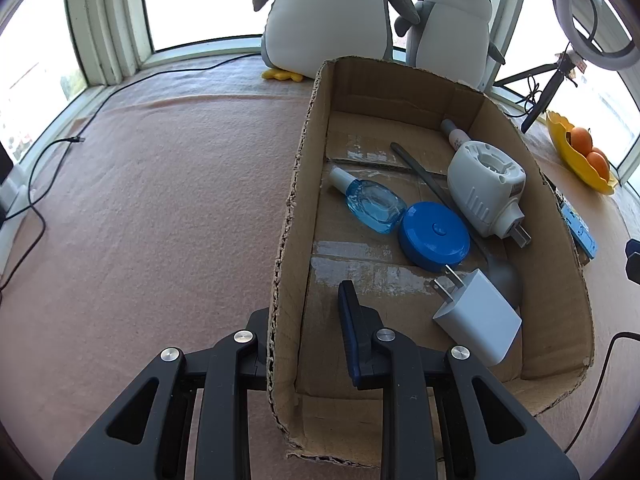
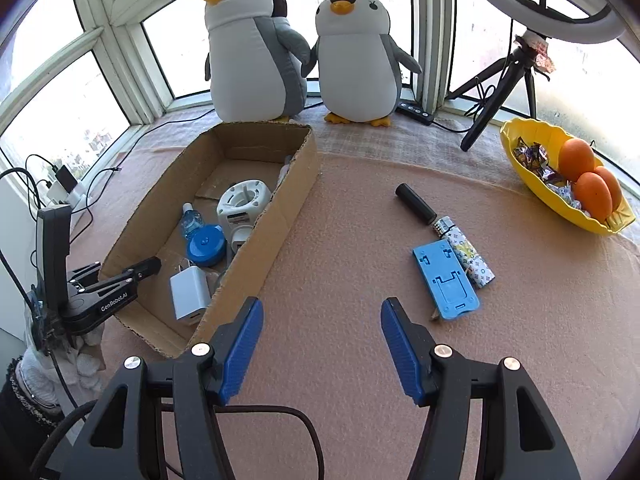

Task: Organize rigid objects
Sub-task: 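Move the right gripper to the blue phone stand and grasp it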

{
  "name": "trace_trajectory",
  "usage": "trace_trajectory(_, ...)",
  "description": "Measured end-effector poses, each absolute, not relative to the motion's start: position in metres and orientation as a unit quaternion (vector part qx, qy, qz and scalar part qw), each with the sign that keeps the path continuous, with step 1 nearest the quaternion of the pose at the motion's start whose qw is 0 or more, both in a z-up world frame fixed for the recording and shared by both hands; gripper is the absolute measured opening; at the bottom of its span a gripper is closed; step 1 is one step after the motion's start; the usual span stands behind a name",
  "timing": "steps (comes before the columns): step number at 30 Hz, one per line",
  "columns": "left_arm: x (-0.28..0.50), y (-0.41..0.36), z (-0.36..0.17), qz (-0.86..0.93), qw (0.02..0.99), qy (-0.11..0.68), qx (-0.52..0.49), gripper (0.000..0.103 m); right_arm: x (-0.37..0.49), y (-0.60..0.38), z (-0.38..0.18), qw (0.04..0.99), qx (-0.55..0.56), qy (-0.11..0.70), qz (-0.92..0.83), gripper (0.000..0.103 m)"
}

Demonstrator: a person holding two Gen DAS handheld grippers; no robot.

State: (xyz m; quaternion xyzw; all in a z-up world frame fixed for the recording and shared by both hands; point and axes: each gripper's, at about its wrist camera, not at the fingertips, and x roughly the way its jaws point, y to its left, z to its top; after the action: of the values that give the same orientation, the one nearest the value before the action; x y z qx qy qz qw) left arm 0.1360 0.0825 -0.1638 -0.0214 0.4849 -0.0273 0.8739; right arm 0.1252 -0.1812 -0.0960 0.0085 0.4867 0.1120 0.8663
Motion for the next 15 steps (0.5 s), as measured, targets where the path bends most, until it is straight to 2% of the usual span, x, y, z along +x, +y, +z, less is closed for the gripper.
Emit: trace_trajectory(15, 0.137, 0.078, -0.163, -0.024, 0.873, 0.487, -0.011, 0.023, 0.14, -0.234, -0.119, 0.855, -0.002, 0.512, 0.086, 0.057)
